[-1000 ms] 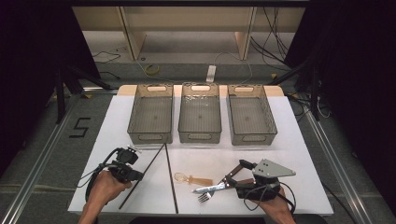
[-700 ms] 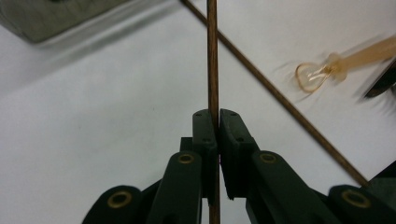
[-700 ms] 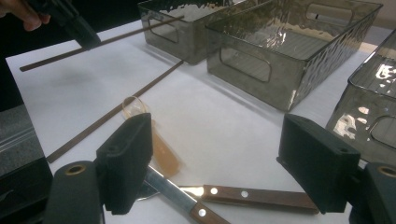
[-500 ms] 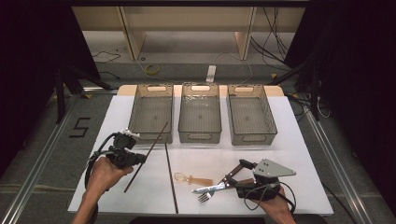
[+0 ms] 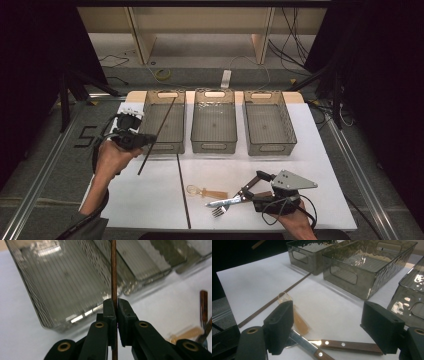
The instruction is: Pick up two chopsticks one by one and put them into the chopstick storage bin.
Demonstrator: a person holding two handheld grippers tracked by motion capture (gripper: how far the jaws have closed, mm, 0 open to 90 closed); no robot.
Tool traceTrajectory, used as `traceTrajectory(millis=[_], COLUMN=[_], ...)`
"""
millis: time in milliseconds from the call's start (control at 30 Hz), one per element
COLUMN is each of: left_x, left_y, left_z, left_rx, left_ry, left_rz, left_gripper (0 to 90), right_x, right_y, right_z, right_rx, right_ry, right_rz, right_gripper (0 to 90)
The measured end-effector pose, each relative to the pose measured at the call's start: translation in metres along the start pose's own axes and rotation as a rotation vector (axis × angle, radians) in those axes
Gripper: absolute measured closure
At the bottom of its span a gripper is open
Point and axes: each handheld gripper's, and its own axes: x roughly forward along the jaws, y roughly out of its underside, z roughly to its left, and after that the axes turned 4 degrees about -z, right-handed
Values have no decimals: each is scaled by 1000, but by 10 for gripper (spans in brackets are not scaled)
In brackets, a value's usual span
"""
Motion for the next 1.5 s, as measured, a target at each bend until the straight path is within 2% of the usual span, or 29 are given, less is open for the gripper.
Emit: traceTrajectory(millis=[167,300,567,700,800,967,1100,1500], left_x=[-2,1,27,38,46,54,61,77], left_y=[-27,-42,-60,-63,-62,-59,-55,-43], left_z=[7,10,26,37,46,55,59,61], left_rx=[6,13,0,-9,-22,-31,-28,-23], left_ry=[-24,-45,-97,-115,-144,-168,-187,-191], left_rz=[-48,-68,-94,-97,-108,-110,-108,-98], left_gripper=[847,847,847,847,847,847,847,844], right_x=[-1,-1,-2,-2,-2,-2,-2,-1], right_y=[0,0,0,0,0,0,0,0], right_z=[0,0,-1,-1,-1,-1,-1,-1], right_rx=[2,3,2,7,7,7,6,9], right_ry=[-1,-3,-9,-12,-15,-19,-20,-21], right_rz=[-6,-9,-12,-15,-15,-16,-15,-14], right_gripper=[267,267,267,267,267,266,267,267])
